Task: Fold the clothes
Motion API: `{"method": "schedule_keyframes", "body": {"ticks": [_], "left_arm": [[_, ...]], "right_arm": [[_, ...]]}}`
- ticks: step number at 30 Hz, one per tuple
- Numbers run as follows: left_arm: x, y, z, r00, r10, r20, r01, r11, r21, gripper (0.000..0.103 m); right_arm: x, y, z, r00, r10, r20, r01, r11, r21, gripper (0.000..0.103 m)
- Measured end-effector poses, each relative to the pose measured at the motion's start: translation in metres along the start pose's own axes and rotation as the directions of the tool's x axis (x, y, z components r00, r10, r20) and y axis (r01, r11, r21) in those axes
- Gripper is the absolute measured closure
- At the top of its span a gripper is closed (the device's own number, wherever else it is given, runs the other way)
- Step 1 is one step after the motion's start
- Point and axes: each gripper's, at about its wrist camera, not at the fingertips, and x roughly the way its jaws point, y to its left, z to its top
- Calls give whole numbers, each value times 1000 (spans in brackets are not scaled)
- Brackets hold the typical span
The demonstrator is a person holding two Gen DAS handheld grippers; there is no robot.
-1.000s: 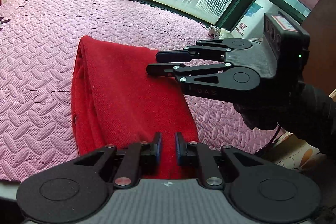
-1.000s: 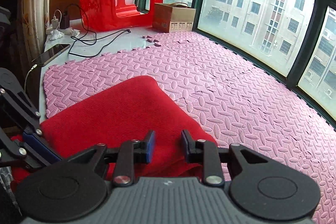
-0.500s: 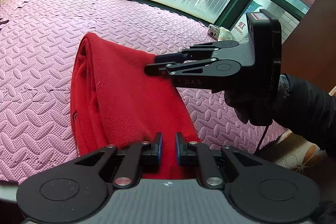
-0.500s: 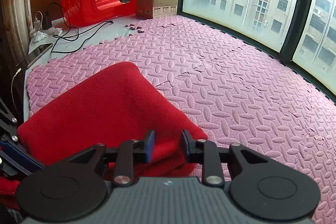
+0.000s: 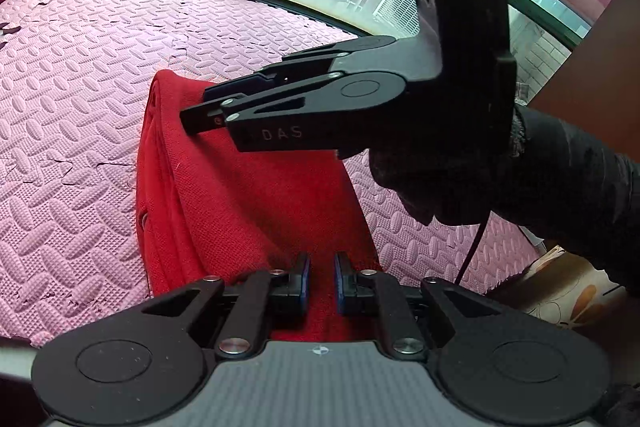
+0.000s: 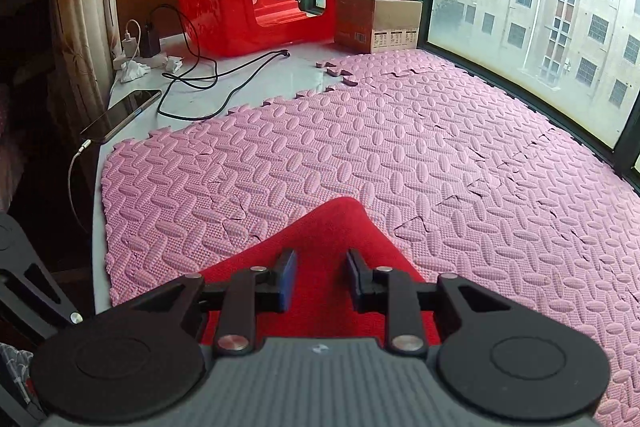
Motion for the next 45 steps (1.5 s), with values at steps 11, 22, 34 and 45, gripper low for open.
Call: {"method": "schedule_keyframes", "body": {"ticks": [11,22,34,45], "left_arm": [[-1,6,1,1000,-10,6,10,1000,-26,89],[1,11,3,1000,-6,4,6,999,-36,89],[0,11,0,1000,-13,9,13,999,-39,89],[3,9,-1,1000,-2,8,2,1000,-20,89]], "right_arm": [[-6,-1,3,998,51,-29,-51,999,-8,78],[-10,25,-7,963,246,-107,-255,964,-79,77],[-40,-8,-20,984,175,-41,-176,984,-6,72],[-48,-30,-55,999,41,-13,-40,999,32,70]]}}
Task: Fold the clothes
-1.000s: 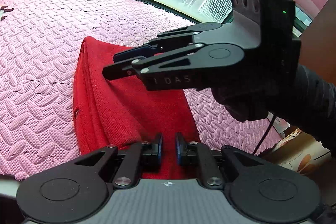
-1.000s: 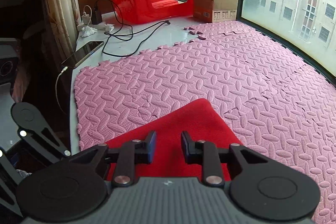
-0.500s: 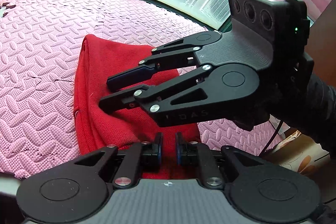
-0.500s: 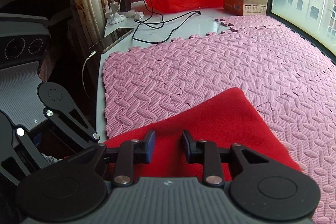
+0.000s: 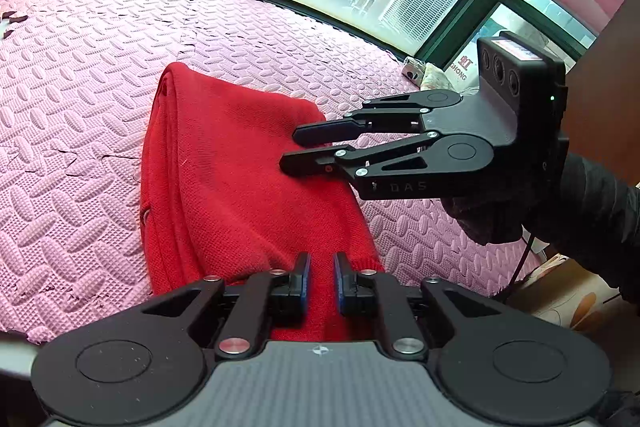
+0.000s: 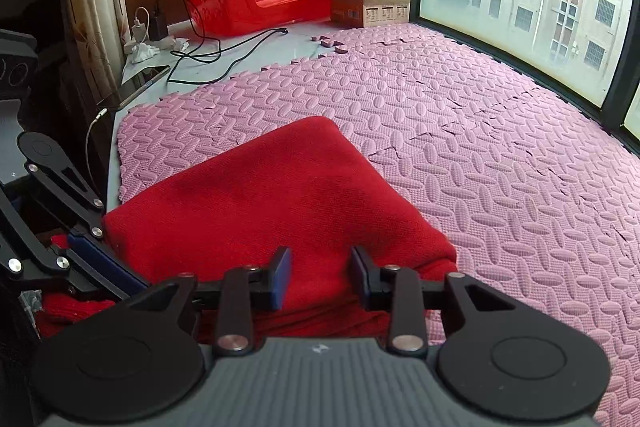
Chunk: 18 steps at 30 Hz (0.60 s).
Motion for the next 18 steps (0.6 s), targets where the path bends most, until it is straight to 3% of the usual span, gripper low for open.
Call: {"method": "schedule_keyframes", "body": {"ticks": [7,11,18], "left_arm": [[1,0,0,1000,2,-1,-2,1000,5,89],[2,-1,0,1000,4,-5,-4,1000,10,89],[1,-4,1,1000,16,-8,-16,1000,18,90]], "right_arm": [[-34,18,-10,999,48,26,-47,999,-23,69],[-31,29,-25,1000,28,10,-27,998,-54,69],[-35,20,-25,997,54,55,-54,998,13,69]]}}
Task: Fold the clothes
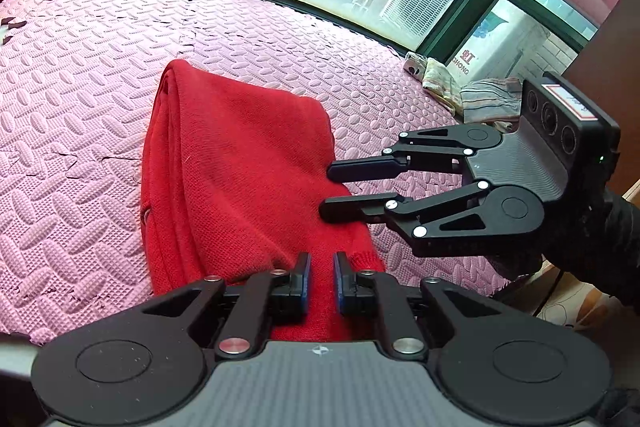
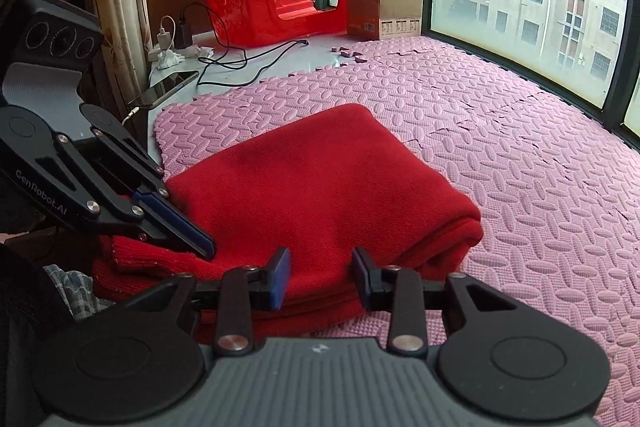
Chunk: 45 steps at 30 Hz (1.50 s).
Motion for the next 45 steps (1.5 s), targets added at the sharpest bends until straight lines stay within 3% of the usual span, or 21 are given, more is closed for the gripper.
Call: {"method": "schedule_keyframes", "body": {"ticks": [4,11,14,18,23,26,30,32,34,36,39,45], "left_arm": [[0,-1,0,1000,4,0,-4,1000,3,90],[0,-1,0,1000,6,3,-6,1000,11,90],[0,-1,1,1000,4,3,-4,1000,16,90],[-4,-2,2,1000,6,5,-6,1000,25,89],[-15,-2,1,1000,5,16,-5,1000,24,89],[-22,-1,0,1000,-3,19,3,1000,18,88],[-42,-9,-1,999,7,42,-9,998,57,76],[-56,-11,-2,998,24,64,-28,997,70,66],[-71,-8,-4,996,49,78,-55,996,73,62],[-79,-2,-9,996,59,62,-64,995,75,56],[-82,8,-18,997,80,0,-79,993,90,54],[-53,12,-36,990,95,-109,-76,983,165,54]], "right_arm": [[-2,-13,15,999,-21,36,19,999,43,69],[27,-21,15,998,-47,-31,48,999,23,69],[17,-25,28,999,-34,-3,34,998,44,68],[28,-43,46,997,-76,15,75,995,70,63],[67,-64,45,995,-84,-55,89,991,103,60],[67,-67,43,996,-70,-61,77,990,115,59],[64,-78,44,998,-60,-37,66,982,180,55],[68,-86,43,998,-52,-44,61,975,214,44],[73,-94,41,998,-24,-60,38,965,258,41],[77,-103,39,997,5,-74,18,952,307,36],[77,-109,34,997,43,-71,-16,938,345,37],[73,-106,34,996,31,-88,1,942,334,38]]}}
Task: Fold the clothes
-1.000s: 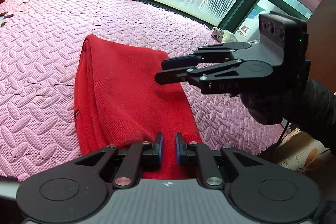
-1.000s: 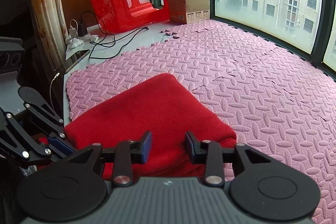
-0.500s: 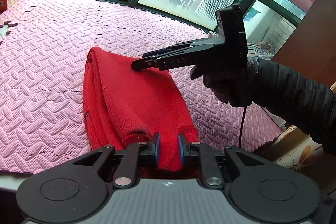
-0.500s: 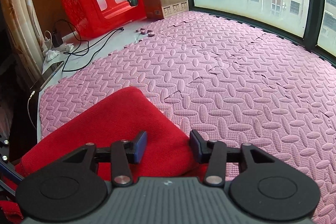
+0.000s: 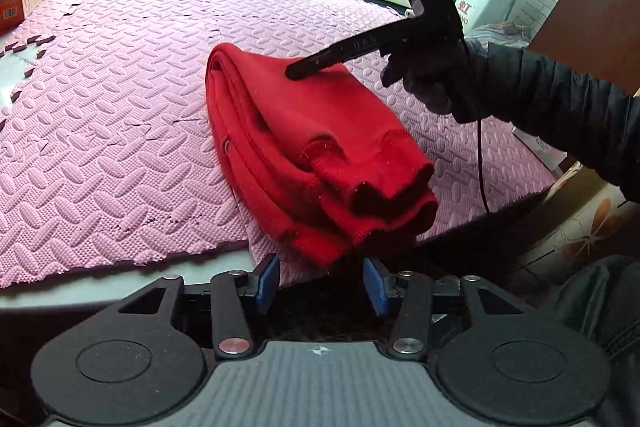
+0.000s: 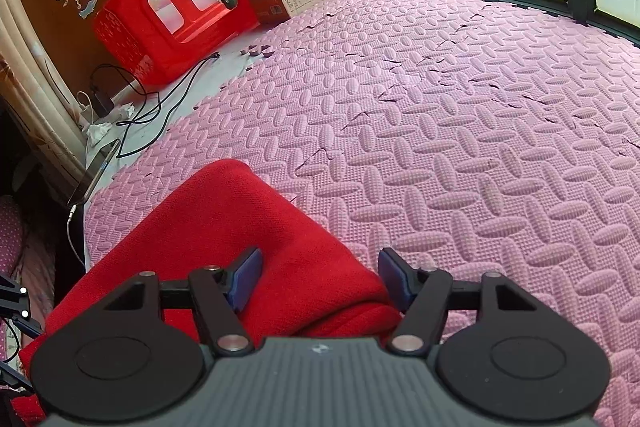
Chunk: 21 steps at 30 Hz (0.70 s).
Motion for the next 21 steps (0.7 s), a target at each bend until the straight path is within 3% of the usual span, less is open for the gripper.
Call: {"method": "schedule_keyframes", "body": {"ticks": [7,11,13,21], "left_arm": [[21,3,4,998,57,22,-58,998,34,62],[27,17,12,996,77,49,-78,997,13,68],[30,24,20,995,82,63,-82,997,-3,76],[69,48,80,987,117,115,-119,993,12,82]], "right_arm": [[-17,1,-10,998,-54,-14,54,998,-10,42],[-43,-2,-30,990,-140,-4,140,990,25,42],[-55,-3,-39,982,-187,1,187,982,41,42],[-100,1,-80,933,-359,17,354,925,136,42]]}}
